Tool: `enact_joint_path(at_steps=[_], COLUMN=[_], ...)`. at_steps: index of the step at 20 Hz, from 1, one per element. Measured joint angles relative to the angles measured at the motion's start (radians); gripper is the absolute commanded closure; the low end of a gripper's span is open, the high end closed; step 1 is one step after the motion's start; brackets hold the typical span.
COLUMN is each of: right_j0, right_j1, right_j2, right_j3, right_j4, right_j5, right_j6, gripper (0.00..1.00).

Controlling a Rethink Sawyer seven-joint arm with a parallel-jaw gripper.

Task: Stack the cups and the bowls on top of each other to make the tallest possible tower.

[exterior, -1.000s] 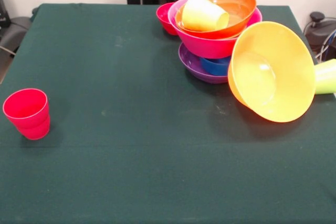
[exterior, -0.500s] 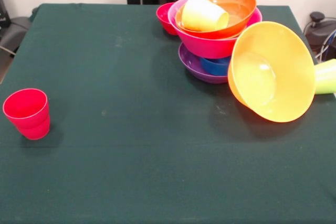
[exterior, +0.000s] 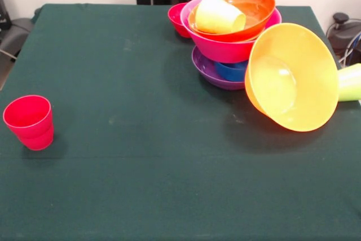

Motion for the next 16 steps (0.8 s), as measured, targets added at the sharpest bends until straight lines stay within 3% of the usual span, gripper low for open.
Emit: enact_joint_path(at_steps=[16], right_j0=[-0.157], right_j1=[0.126], right_j2=[0.111], right_j3=[-0.069], right_j4=[-0.001], right_j5=[-0.015], right_j6=[0.0], gripper=[0.0])
